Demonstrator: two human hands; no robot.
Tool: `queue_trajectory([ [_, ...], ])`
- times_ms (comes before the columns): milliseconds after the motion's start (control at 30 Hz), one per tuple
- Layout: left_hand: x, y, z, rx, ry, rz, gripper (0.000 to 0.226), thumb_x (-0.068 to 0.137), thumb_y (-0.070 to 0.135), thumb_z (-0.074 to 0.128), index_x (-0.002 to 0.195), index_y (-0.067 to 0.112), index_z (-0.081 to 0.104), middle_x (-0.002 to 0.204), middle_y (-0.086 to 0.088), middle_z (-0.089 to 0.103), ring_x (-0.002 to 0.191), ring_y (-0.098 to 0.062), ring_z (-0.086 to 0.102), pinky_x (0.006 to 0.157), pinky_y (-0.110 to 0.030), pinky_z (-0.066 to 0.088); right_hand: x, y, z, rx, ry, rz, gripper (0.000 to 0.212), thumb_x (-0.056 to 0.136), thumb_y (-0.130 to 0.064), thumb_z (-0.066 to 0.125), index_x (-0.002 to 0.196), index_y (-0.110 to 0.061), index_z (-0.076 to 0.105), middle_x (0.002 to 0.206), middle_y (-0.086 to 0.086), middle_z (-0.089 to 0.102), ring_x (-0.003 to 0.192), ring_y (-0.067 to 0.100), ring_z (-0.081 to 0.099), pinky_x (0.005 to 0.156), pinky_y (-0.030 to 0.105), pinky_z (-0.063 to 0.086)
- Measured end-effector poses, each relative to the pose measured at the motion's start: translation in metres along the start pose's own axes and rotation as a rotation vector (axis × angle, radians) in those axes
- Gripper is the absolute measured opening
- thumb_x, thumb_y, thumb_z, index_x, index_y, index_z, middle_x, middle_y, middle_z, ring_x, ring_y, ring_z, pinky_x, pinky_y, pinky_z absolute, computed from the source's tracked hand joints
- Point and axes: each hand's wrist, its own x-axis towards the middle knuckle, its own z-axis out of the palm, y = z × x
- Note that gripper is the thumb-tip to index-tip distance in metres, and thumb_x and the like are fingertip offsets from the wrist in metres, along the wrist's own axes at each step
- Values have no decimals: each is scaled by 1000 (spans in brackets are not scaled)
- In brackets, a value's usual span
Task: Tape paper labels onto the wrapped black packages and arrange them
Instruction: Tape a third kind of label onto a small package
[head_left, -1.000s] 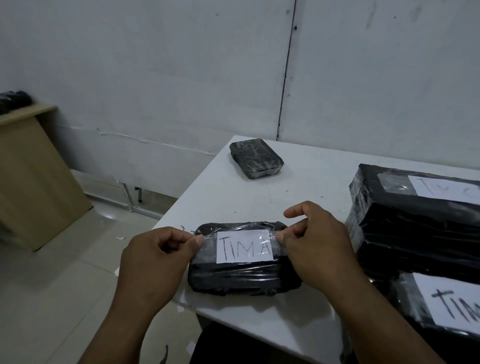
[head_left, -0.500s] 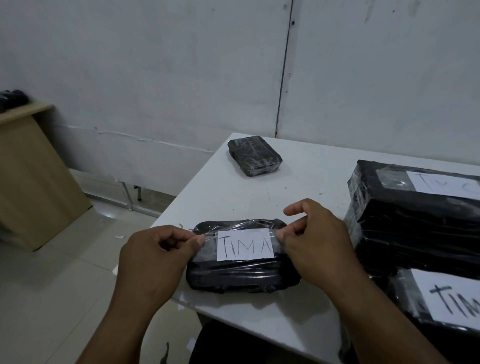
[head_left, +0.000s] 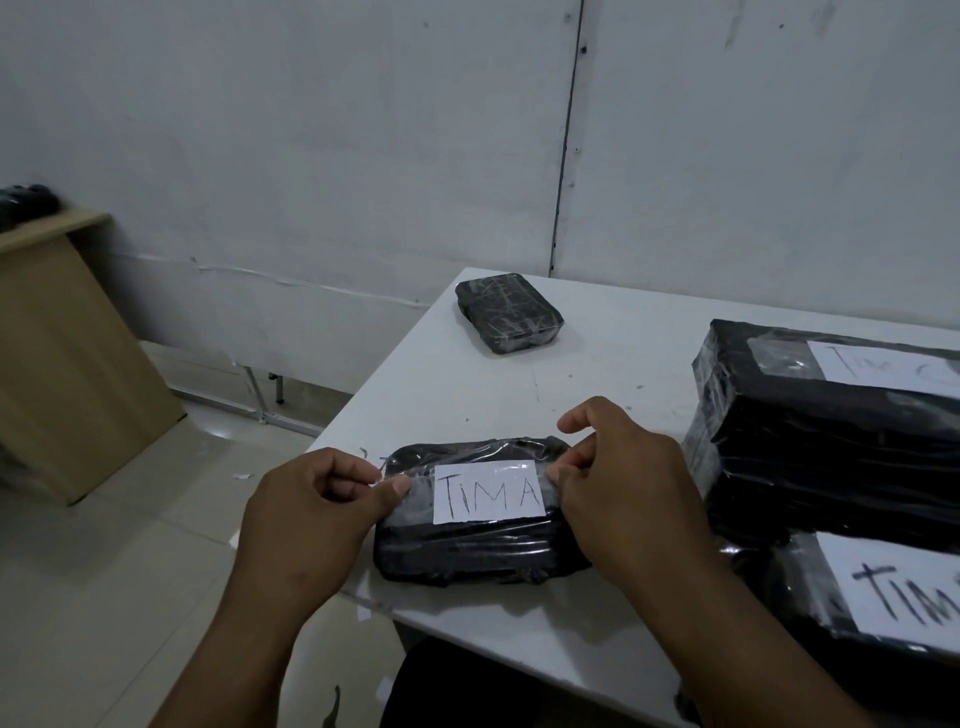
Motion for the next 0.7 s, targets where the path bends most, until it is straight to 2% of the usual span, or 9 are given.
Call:
queue_trajectory([
  [167, 0, -1, -1, -29, -36, -20, 20, 71, 34, 90, 71, 21, 75, 65, 2, 74, 61, -13, 67, 60, -25, 46, -2, -2, 0, -121, 10, -81, 30, 88, -25, 66, 116, -34, 55, 87, -14, 73, 89, 13, 66, 82, 36, 53],
  [333, 2, -4, -1, -73, -70, -59, 20, 71, 33, 90, 73, 19, 77, 68, -1, 76, 65, -14, 69, 63, -29, 48, 0, 0, 5, -229, 52, -139, 29, 89, -29, 62, 116, -34, 52, 92, -13, 73, 95, 15, 65, 88, 36, 44],
  [433, 0, -4, 0, -108, -61, -62, 20, 72, 30, 90, 74, 17, 77, 68, -2, 75, 61, -10, 66, 60, -24, 46, -1, 2, 3, -400, 160, -179, 27, 86, -44, 65, 110, -36, 55, 99, -14, 69, 105, 18, 57, 86, 40, 30],
  [500, -2, -4, 1, -118, -50, -74, 20, 72, 31, 90, 76, 16, 77, 70, -2, 75, 65, -13, 68, 61, -23, 46, 3, 4, -3, -451, 180, -128, 39, 80, -58, 69, 111, -38, 57, 110, -15, 63, 111, 19, 51, 87, 40, 29],
  [567, -3, -6, 1, -130, -43, -95, 21, 73, 34, 88, 79, 17, 77, 71, -2, 76, 70, -15, 69, 62, -24, 45, 7, 7, -8, -422, 147, -74, 47, 77, -63, 72, 115, -39, 57, 115, -13, 59, 114, 19, 49, 88, 40, 30],
  [633, -5, -7, 2, -79, -22, -93, 28, 76, 43, 84, 90, 21, 74, 78, 2, 75, 75, -14, 69, 63, -26, 45, 8, 10, -8, -400, 138, -113, 43, 79, -52, 76, 115, -36, 59, 114, -9, 60, 111, 21, 50, 88, 40, 34],
  [700, -11, -5, 4, 50, 57, -43, 41, 80, 53, 76, 109, 26, 64, 99, 6, 70, 84, -11, 66, 62, -25, 45, 6, 12, -3, -368, 171, -213, 36, 78, -33, 79, 110, -29, 64, 106, -4, 63, 99, 23, 53, 80, 39, 41],
])
